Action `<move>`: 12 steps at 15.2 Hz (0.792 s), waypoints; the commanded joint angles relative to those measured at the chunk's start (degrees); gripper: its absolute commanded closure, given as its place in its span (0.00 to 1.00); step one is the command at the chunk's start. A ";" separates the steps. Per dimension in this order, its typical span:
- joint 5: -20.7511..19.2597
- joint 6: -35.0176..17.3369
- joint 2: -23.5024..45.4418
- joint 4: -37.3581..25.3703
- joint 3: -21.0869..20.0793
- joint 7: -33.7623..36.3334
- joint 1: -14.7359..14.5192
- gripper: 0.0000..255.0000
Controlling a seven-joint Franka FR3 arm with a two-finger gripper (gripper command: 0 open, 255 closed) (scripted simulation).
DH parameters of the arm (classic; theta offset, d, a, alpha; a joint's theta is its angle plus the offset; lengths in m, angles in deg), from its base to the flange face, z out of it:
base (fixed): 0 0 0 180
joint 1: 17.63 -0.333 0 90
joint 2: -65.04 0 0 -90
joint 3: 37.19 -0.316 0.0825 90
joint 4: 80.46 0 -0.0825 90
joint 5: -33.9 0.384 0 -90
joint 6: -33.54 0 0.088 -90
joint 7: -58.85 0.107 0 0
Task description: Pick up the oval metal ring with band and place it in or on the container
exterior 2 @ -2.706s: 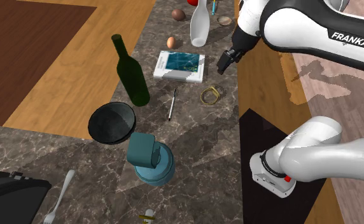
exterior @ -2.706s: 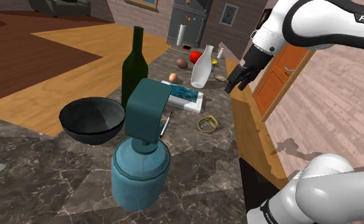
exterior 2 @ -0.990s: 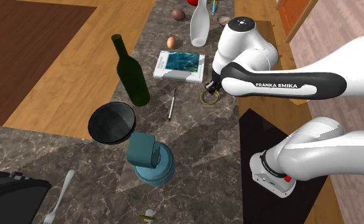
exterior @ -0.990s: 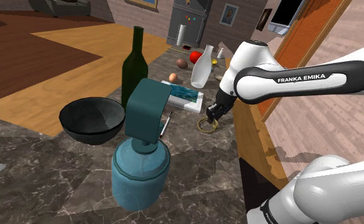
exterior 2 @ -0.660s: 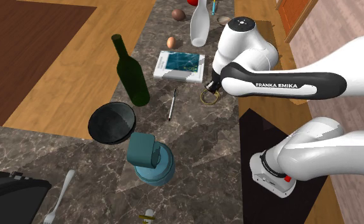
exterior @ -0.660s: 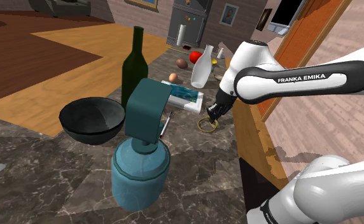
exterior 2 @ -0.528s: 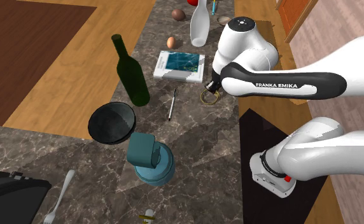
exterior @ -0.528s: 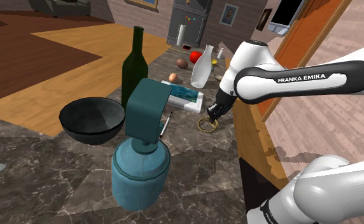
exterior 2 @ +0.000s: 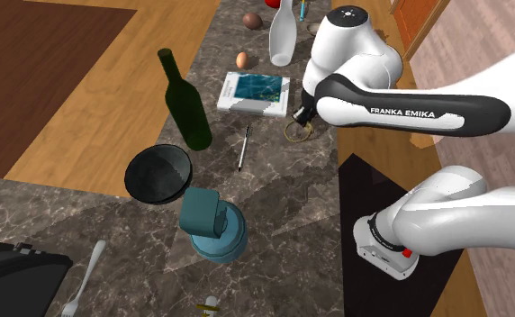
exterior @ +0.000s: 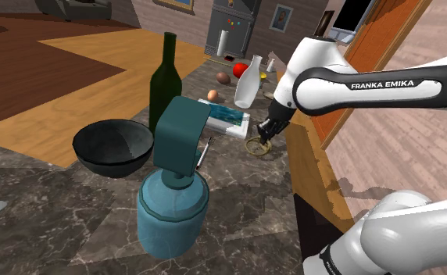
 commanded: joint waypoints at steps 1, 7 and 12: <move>0.06 1.81 -0.64 -1.16 0.08 -0.14 -0.03 1.00; 0.15 6.82 -1.84 -4.97 0.28 -0.52 -0.06 1.00; 0.18 10.84 -2.42 -8.42 0.42 -0.79 -0.05 1.00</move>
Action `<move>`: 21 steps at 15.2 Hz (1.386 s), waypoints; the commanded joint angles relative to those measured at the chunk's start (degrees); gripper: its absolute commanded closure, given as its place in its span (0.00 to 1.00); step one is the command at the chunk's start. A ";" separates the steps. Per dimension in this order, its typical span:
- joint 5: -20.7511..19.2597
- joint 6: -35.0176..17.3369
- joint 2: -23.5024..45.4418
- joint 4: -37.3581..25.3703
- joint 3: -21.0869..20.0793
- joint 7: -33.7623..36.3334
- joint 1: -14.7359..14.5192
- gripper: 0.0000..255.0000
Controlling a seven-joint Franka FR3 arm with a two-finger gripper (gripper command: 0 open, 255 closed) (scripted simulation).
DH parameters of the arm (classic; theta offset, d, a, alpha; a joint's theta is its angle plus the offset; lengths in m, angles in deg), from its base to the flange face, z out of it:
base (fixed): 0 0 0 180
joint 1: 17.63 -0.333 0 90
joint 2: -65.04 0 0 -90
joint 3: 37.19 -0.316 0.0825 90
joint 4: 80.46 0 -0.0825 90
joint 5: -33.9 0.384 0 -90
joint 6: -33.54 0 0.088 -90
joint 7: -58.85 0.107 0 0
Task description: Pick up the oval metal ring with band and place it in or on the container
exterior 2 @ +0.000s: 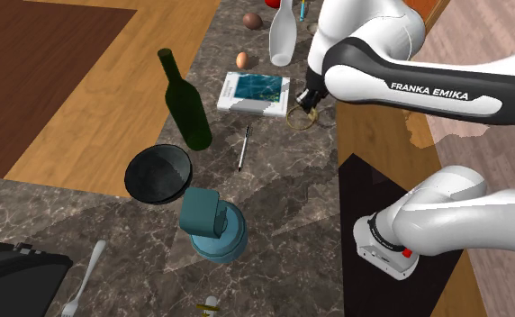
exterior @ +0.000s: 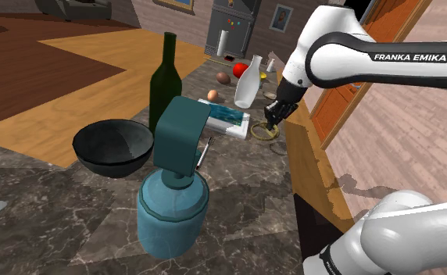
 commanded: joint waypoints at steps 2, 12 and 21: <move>-0.01 2.42 -0.24 -2.16 0.13 -0.22 0.04 1.00; -0.04 10.06 -0.07 -9.98 0.32 -0.68 0.14 1.00; 2.00 10.98 7.11 -17.75 -7.45 8.75 -2.25 1.00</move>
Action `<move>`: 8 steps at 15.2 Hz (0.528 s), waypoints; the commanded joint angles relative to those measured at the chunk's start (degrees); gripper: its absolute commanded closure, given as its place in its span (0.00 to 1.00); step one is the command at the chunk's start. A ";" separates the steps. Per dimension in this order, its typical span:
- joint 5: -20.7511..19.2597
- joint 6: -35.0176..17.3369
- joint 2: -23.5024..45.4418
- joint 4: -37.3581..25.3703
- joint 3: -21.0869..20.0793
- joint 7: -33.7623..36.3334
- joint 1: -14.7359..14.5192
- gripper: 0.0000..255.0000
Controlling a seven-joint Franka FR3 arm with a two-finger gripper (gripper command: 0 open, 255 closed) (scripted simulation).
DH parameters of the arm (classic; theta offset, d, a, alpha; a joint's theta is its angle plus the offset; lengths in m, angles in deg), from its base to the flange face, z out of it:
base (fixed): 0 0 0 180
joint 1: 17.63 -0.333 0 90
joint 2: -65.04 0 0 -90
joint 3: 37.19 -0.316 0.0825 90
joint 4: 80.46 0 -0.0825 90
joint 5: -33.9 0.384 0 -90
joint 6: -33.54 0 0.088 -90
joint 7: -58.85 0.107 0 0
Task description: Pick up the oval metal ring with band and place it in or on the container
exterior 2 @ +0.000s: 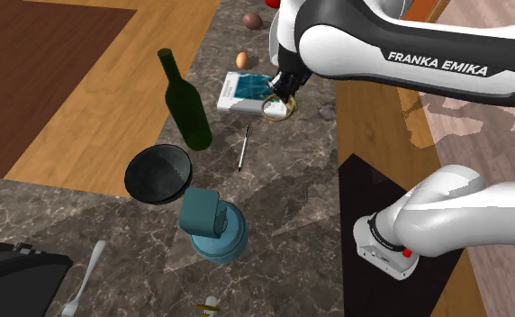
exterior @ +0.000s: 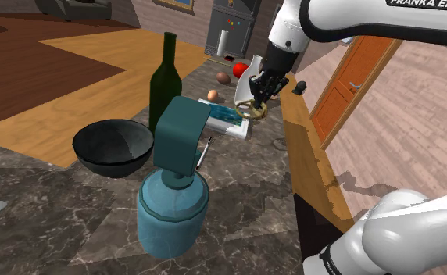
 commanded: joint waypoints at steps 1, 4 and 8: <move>0.23 0.27 2.06 -2.24 -1.85 2.41 -0.47 1.00; 0.16 0.52 6.05 -6.29 -5.10 6.59 -1.23 1.00; -0.90 1.20 12.16 -12.65 -9.36 12.35 -2.18 1.00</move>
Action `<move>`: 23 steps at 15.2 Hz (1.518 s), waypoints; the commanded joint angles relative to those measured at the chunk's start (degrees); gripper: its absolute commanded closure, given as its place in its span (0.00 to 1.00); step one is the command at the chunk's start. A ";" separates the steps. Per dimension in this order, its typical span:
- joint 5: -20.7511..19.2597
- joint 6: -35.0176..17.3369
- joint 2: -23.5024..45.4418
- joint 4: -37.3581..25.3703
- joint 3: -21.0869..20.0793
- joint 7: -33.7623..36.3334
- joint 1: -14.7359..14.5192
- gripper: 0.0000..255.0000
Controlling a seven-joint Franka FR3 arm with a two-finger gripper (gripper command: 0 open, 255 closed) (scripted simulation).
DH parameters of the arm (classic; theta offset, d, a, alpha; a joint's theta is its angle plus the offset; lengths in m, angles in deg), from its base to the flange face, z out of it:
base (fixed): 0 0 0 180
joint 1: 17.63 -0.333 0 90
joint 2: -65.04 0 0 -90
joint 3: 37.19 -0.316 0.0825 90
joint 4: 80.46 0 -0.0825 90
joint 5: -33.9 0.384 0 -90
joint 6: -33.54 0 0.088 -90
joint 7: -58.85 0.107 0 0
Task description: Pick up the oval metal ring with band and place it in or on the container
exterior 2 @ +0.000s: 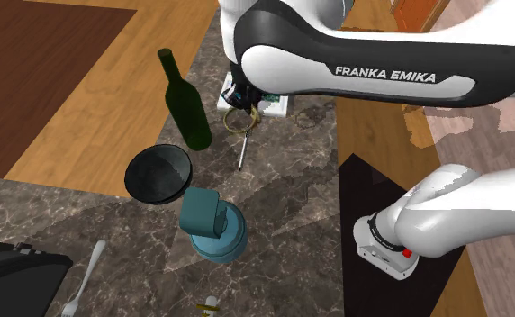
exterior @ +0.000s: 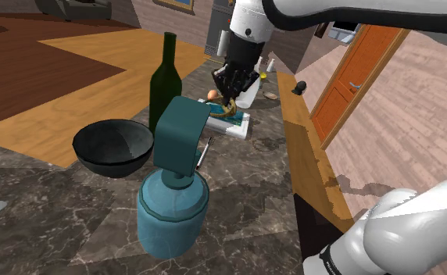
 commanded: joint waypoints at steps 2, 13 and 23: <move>-1.29 0.96 4.95 -5.45 -3.16 4.56 -0.83 1.00; -13.32 8.86 29.31 -32.89 -11.93 21.31 -8.98 1.00; -19.28 10.23 40.50 -43.26 -12.28 26.56 -15.66 1.00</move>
